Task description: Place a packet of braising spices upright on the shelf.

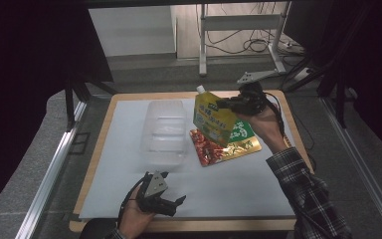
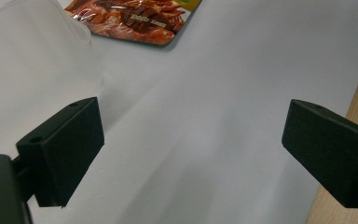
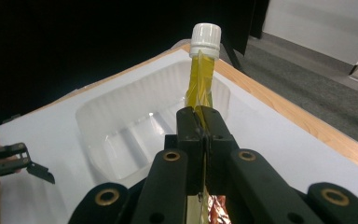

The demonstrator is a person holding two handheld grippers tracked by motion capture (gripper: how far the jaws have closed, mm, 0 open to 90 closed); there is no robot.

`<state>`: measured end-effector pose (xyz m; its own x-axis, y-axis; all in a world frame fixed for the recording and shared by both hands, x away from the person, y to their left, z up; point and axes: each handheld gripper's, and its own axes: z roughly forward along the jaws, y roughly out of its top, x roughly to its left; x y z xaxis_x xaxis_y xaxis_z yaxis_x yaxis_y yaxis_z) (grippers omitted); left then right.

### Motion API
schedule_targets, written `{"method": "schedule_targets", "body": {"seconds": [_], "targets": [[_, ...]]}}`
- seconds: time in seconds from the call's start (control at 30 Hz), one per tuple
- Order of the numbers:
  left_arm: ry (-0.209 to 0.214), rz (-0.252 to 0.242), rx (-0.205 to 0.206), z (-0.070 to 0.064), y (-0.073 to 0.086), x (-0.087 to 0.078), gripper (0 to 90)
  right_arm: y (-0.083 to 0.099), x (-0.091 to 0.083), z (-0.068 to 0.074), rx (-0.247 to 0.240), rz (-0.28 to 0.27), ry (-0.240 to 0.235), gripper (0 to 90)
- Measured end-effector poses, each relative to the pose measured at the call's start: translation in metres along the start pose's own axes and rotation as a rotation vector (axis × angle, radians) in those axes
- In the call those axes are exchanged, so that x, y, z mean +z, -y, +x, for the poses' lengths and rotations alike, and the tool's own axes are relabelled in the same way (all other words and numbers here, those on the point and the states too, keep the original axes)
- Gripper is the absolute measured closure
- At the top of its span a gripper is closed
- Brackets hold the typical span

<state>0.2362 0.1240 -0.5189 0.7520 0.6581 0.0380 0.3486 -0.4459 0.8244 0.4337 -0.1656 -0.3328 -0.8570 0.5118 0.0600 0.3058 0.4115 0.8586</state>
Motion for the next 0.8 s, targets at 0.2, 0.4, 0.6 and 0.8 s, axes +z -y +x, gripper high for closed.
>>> {"method": "schedule_targets", "body": {"seconds": [0.2, 0.4, 0.6, 0.8], "targets": [[0.005, -0.001, 0.004, 0.0, 0.0, 0.001, 4.7, -0.004, 0.008, -0.004, 0.008, -0.002, 0.001, 87.2], [0.007, -0.002, 0.011, 0.0, 0.0, 0.0, 4.5, -0.01, 0.018, -0.01, 0.019, -0.013, -0.011, 87.2], [0.011, -0.008, 0.014, 0.0, 0.0, -0.001, 4.2, -0.015, 0.024, -0.013, 0.013, -0.025, -0.028, 87.2], [0.009, -0.024, 0.01, -0.001, 0.002, -0.004, 4.2, -0.024, 0.036, -0.016, 0.004, -0.02, -0.02, 87.2]]}}
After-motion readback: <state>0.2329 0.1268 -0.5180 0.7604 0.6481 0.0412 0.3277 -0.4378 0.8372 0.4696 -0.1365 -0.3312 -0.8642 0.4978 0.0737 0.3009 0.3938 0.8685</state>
